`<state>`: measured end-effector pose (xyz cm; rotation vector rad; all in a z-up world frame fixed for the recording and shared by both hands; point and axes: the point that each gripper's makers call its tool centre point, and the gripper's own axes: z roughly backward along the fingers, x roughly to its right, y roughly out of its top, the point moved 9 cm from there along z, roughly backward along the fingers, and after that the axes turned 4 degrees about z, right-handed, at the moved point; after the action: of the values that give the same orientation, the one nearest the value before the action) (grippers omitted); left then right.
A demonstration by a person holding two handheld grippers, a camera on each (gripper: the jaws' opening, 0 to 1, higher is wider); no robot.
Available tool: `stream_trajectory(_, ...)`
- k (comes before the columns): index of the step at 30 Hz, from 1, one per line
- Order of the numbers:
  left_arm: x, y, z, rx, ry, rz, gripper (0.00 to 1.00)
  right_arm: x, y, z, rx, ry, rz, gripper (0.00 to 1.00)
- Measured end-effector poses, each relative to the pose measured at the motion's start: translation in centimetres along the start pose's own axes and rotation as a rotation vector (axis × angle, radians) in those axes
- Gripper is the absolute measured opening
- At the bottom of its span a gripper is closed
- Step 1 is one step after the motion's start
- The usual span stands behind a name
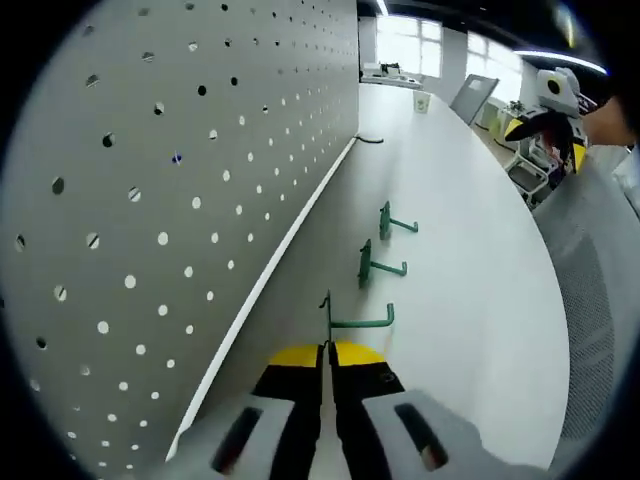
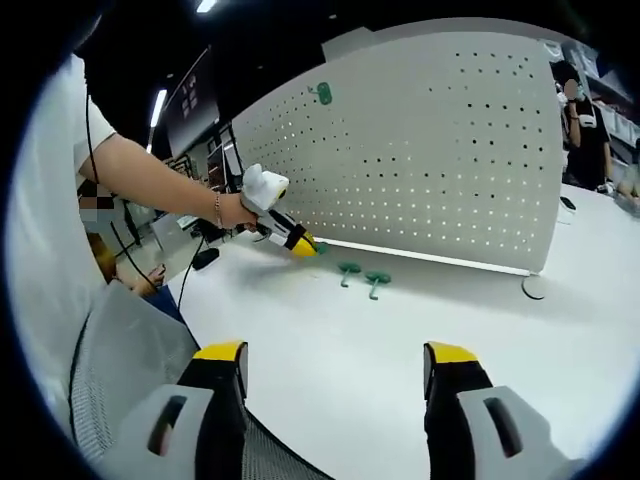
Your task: Insert the hook assembly into the mounting plate slot until the hook locks in place.
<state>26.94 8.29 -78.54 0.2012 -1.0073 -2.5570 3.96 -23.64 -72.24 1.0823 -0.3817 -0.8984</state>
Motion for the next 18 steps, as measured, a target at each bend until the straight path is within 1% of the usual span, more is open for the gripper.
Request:
stream_trajectory(2, 0.3, 0.2, 0.3, 0.042, 0.001, 0.024, 0.02, 0.0, 0.2, 0.0, 0.012, -0.002, -0.003, 0.69)
stream_trajectory(3, 0.4, 0.3, 0.5, 0.057, 0.007, 0.027, 0.02, 0.1, 0.3, 0.0, 0.017, -0.004, -0.005, 0.69)
stream_trajectory(4, 0.5, 0.3, 0.6, 0.058, 0.010, 0.026, 0.02, 0.1, 0.4, 0.0, 0.019, -0.004, -0.005, 0.69)
stream_trajectory(6, 0.8, 0.6, 0.9, 0.090, 0.015, 0.034, 0.02, 0.0, 0.6, 0.0, 0.024, -0.004, -0.002, 0.69)
stream_trajectory(7, 0.9, 0.8, 1.0, 0.096, 0.026, 0.025, 0.02, 0.1, 0.6, 0.0, 0.027, -0.004, -0.002, 0.69)
stream_trajectory(8, 1.0, 1.0, 1.2, 0.118, 0.033, 0.013, 0.02, 0.1, 0.6, 0.0, 0.028, -0.004, -0.001, 0.69)
stream_trajectory(18, 2.0, 2.2, 2.7, 0.205, 0.071, 0.019, 0.02, -0.1, 0.8, 0.2, 0.045, -0.001, -0.001, 0.69)
